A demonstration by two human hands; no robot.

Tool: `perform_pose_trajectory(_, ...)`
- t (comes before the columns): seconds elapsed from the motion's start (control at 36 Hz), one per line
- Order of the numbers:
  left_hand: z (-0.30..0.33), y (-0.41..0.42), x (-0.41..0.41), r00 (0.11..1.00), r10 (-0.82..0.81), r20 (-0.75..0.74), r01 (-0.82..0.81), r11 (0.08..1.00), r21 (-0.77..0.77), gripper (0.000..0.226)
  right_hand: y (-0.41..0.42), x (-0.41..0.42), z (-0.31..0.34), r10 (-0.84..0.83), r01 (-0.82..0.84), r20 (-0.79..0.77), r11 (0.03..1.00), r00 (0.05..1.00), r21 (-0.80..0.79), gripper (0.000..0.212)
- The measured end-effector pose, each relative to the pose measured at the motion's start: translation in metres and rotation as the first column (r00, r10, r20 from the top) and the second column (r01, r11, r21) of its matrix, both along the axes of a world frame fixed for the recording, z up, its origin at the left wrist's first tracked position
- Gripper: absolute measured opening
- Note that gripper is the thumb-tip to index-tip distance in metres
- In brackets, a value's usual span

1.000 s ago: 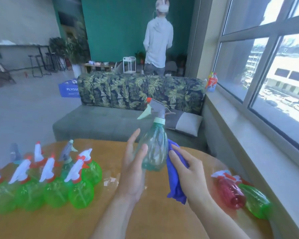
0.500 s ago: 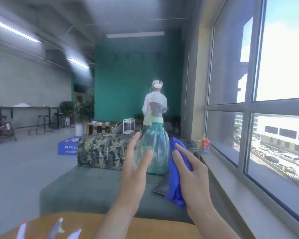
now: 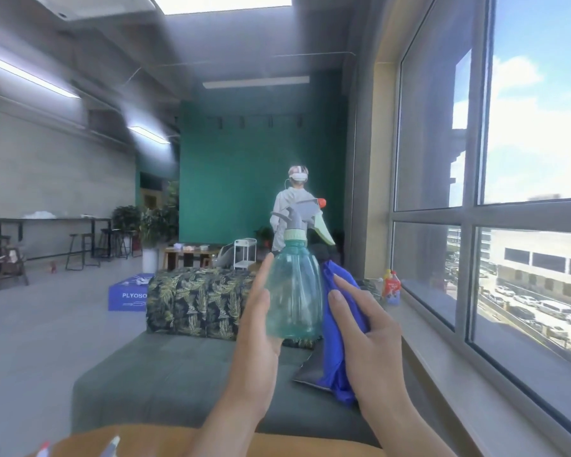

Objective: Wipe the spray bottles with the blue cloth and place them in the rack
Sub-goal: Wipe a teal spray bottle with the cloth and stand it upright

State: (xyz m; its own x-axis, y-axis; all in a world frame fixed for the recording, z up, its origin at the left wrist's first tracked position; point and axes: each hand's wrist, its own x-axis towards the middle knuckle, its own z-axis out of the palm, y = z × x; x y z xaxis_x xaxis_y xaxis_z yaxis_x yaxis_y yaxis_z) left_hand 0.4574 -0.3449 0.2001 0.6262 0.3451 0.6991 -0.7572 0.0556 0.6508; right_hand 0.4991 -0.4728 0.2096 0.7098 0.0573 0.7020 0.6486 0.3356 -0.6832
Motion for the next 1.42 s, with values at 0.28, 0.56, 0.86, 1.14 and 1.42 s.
perform_pose_trajectory(0.28,0.000,0.005,0.002,0.989,0.146,-0.020,-0.142,0.981,0.133,0.046,-0.002,-0.003,0.002,-0.078,0.083,0.116,0.996,0.990,-0.038,0.029)
perform_pose_trajectory(0.56,-0.012,0.002,-0.010,0.989,0.139,0.041,-0.143,0.978,0.152,0.081,-0.018,0.005,-0.008,-0.303,0.511,0.642,0.844,0.704,-0.162,0.029)
perform_pose_trajectory(0.86,-0.050,-0.011,-0.014,0.967,0.248,0.050,-0.253,0.948,0.193,0.077,-0.023,0.015,0.023,-0.332,0.754,0.853,0.648,0.403,-0.104,0.022)
perform_pose_trajectory(1.14,-0.053,-0.013,-0.018,0.975,0.222,0.012,-0.221,0.962,0.157,0.077,-0.016,0.011,0.033,-0.424,0.750,0.756,0.648,0.499,-0.131,0.026)
perform_pose_trajectory(1.42,-0.059,-0.008,-0.024,0.972,0.233,-0.014,-0.229,0.963,0.143,0.079,-0.020,0.022,0.041,-0.471,0.785,0.733,0.603,0.492,-0.139,0.027)
